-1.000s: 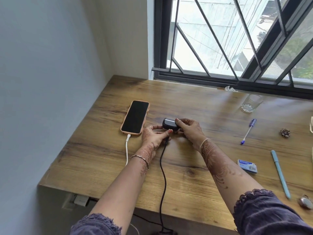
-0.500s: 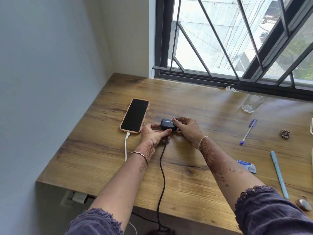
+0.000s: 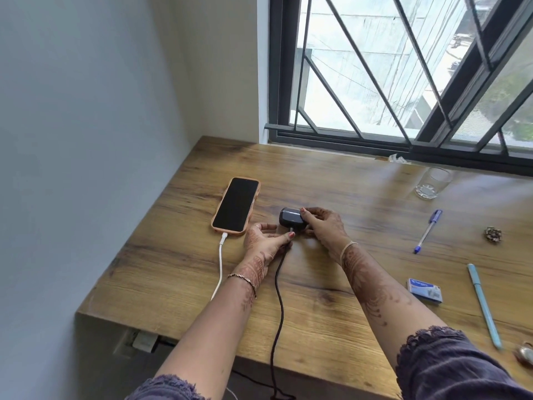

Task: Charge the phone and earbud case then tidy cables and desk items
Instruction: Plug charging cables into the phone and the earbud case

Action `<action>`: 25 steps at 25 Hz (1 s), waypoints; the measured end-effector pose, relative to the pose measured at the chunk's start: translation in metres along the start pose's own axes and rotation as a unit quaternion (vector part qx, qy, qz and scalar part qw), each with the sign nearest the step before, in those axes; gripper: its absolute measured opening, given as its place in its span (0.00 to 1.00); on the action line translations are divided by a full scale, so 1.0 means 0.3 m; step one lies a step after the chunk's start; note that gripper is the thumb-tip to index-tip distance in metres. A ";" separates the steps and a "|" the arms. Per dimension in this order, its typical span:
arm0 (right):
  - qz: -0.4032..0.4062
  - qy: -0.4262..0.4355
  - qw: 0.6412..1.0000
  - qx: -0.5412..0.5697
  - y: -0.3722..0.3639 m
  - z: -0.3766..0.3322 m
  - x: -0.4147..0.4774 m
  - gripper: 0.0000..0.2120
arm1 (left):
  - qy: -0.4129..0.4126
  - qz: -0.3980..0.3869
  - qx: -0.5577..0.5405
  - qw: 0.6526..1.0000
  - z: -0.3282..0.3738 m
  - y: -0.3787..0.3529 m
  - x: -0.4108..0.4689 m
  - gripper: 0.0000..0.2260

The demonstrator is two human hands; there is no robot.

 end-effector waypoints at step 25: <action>0.024 0.085 0.934 -0.345 0.001 -0.051 0.036 0.15 | -0.044 0.069 0.319 0.944 0.072 0.001 -0.003 0.13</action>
Point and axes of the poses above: each hand's wrist, its own x-axis towards the middle knuckle, its own y-axis out of the back of the hand, z = x × y, the point moved 10 cm from there along x, towards the middle knuckle, and after that the axes turned 4 degrees about -z, right-handed, at the moved point
